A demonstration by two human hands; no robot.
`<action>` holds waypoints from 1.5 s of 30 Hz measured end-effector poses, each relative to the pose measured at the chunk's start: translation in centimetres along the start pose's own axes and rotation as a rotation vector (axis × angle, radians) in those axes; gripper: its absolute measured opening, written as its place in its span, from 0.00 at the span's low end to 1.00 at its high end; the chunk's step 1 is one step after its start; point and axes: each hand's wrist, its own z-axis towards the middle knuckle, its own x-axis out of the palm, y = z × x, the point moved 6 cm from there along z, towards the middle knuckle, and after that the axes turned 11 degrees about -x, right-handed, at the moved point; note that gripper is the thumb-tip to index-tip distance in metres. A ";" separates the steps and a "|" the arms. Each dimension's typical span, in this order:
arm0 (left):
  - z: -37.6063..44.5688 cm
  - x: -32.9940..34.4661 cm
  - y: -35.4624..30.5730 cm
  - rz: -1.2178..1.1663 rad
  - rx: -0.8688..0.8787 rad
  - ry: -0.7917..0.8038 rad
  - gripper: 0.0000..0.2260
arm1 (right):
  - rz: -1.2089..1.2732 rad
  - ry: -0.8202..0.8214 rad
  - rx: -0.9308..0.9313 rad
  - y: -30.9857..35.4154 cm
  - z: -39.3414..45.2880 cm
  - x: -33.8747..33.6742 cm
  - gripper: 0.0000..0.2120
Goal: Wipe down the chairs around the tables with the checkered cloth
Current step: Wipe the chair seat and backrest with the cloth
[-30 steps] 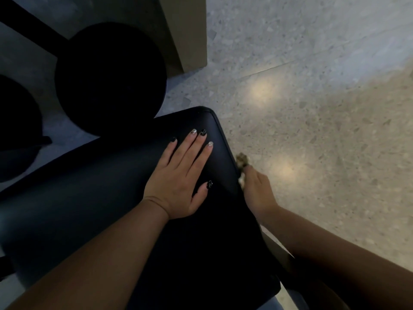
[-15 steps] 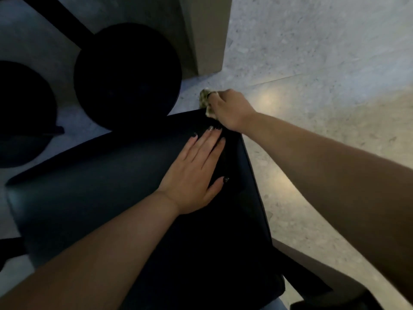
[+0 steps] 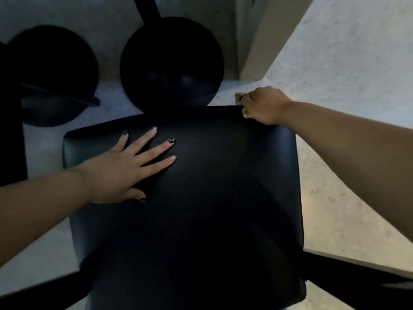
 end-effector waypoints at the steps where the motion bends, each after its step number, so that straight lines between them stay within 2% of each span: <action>1: 0.1 0.0 0.0 -0.010 0.002 -0.010 0.46 | -0.011 0.003 -0.017 1.2 0.5 0.1 0.17; 4: 0.0 0.2 0.1 -0.064 -0.006 -0.016 0.46 | -0.035 -0.001 -0.038 4.8 2.7 0.4 0.22; 10: -1.8 1.5 1.9 -0.322 -0.121 -0.079 0.46 | -0.164 0.034 -0.152 10.8 6.4 2.0 0.17; 15: -4.8 3.6 4.7 -0.443 -0.183 -0.010 0.47 | -0.197 -0.004 -0.221 16.3 8.6 2.6 0.16; 23: -9.7 7.6 9.1 -0.482 -0.304 -0.014 0.37 | -0.029 -0.059 -0.266 27.3 13.2 4.4 0.22; 28: -15.0 13.2 9.8 -0.874 -0.539 0.021 0.35 | 0.060 -0.055 -0.233 31.2 15.3 5.3 0.23; 30: -16.0 14.9 9.6 -1.070 -0.672 -0.076 0.31 | 0.013 -0.061 -0.282 33.0 15.6 6.0 0.22; 33: -17.4 16.1 9.5 -1.345 -0.904 -0.326 0.26 | -0.161 -0.076 -0.468 36.6 15.3 7.5 0.20; 37: -18.4 18.2 8.4 -1.788 -1.149 -0.496 0.10 | -0.374 -0.073 -0.665 41.1 13.6 9.3 0.20; 40: -18.7 18.8 7.4 -2.050 -1.169 -0.521 0.10 | -0.502 0.060 -0.874 44.3 9.9 12.3 0.22; 42: -19.2 18.9 7.1 -2.100 -1.182 -0.533 0.13 | -0.586 0.176 -0.994 45.8 6.4 15.0 0.22; 45: -19.9 18.6 7.0 -2.150 -1.168 -0.481 0.16 | -0.575 0.333 -1.070 47.2 2.2 17.8 0.18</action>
